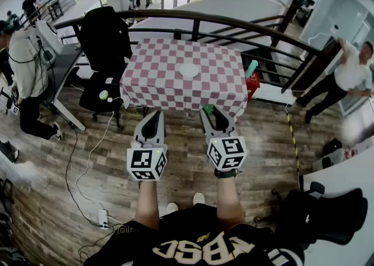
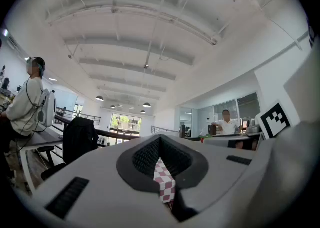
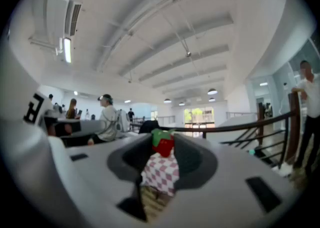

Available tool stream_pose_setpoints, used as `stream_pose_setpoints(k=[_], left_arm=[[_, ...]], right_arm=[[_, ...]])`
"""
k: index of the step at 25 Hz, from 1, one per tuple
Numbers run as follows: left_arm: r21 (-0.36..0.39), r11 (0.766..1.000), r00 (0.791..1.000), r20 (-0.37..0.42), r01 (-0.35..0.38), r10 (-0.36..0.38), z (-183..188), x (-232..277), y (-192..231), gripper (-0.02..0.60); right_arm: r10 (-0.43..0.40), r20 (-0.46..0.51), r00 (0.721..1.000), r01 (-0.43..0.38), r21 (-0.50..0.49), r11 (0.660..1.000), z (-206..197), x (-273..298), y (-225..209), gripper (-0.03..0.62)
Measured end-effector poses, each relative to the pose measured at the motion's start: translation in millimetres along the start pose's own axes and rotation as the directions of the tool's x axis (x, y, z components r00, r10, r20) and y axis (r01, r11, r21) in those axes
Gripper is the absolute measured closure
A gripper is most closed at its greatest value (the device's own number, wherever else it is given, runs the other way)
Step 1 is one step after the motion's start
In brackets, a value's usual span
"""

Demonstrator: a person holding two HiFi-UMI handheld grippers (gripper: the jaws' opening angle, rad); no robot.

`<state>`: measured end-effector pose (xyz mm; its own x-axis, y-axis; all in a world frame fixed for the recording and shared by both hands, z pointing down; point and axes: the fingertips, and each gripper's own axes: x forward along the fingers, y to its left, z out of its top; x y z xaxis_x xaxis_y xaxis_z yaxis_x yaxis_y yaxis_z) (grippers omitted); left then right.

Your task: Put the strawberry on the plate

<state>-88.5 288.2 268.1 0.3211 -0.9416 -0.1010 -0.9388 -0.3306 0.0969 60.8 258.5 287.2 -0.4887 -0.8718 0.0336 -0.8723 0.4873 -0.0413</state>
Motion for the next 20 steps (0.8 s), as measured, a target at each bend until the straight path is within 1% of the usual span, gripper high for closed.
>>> stream_pose_setpoints(k=[4, 8, 13, 17, 20], left_arm=[[0.004, 0.999, 0.999, -0.008, 0.036, -0.036, 0, 0, -17, 0.569], [0.009, 0.999, 0.999, -0.010, 0.038, -0.038, -2, 15, -26, 0.569], [0.020, 1.000, 1.000, 0.015, 0.022, -0.022, 3, 45, -48, 0.569], [0.027, 0.999, 0.999, 0.002, 0.033, -0.033, -7, 77, -75, 0.569], [0.027, 0.999, 0.999, -0.008, 0.035, -0.035, -14, 97, -94, 0.569]], right_arm=[[0.013, -0.002, 1.000, -0.013, -0.001, 1.000, -2, -5, 6, 0.450], [0.025, 0.006, 1.000, -0.025, -0.006, 1.000, 0, 1, -8, 0.450], [0.036, 0.037, 0.999, -0.035, -0.020, 0.999, 15, 2, -47, 0.450], [0.030, 0.038, 0.999, -0.029, -0.005, 1.000, 14, 0, -88, 0.450], [0.033, 0.036, 0.999, -0.034, 0.029, 0.999, 11, 0, -118, 0.450]])
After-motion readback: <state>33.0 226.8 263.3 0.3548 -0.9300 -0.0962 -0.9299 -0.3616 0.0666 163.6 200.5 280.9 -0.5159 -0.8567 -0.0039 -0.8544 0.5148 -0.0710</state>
